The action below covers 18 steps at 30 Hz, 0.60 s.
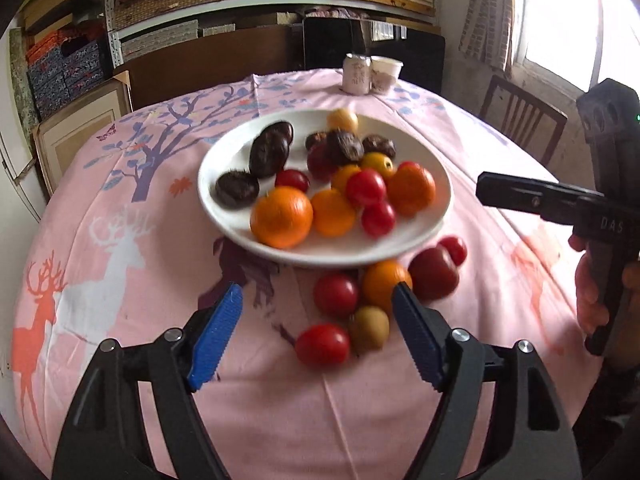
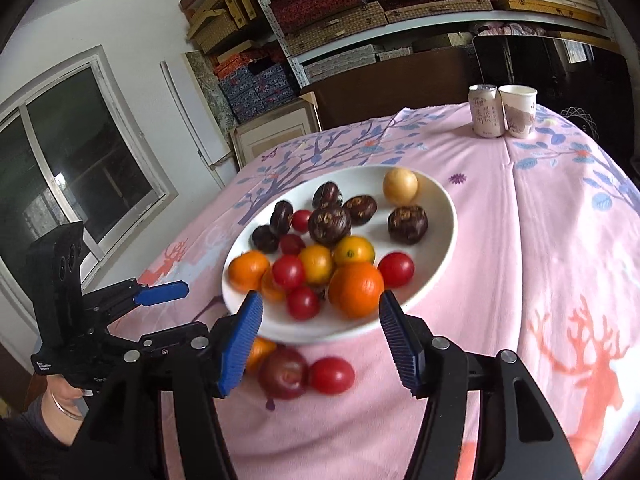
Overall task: Organize fruits
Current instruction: 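Release the yellow fruit on the plate with the right tool while the left tool releases a yellow tomato there, then grasp a red cherry tomato with the left tool while the right tool grasps a red plum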
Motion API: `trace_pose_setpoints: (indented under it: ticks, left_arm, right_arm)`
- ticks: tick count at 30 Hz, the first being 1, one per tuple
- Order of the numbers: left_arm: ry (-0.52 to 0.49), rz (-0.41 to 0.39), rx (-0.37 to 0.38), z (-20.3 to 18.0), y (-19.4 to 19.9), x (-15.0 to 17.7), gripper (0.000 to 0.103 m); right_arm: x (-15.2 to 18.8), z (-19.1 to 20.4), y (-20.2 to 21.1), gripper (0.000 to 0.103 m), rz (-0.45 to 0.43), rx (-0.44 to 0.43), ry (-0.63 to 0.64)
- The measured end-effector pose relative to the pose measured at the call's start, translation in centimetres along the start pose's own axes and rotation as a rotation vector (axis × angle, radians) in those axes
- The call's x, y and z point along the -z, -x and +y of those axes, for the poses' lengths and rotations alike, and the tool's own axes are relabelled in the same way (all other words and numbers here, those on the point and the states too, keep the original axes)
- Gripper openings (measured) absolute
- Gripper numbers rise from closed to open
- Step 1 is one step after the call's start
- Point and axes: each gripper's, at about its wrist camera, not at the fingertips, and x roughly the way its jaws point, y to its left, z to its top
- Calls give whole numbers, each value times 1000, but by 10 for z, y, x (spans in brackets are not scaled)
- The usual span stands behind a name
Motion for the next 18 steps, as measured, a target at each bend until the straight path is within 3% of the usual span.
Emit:
trace_pose_setpoints:
  ticks: [3,5,7,12,18]
  left_arm:
    - [-26,36,-4,-5,-4,19,75]
    - [-30,55,-6,-7,-8,25,69]
    - [-18,85,14,-6,-15,27,57]
    - [9,114,72,-3,-25,24,55]
    - [65,87,170,6,-24,21,52]
  right_arm:
    - [15,0,2,61,15,-21,-12]
    - [17,-2,6,61,-5,-46,-33]
    - [19,-6,7,61,-7,-59,-53]
    - [22,-8,8,61,3,-74,-66]
    - [28,17,-1,61,79,-90,55]
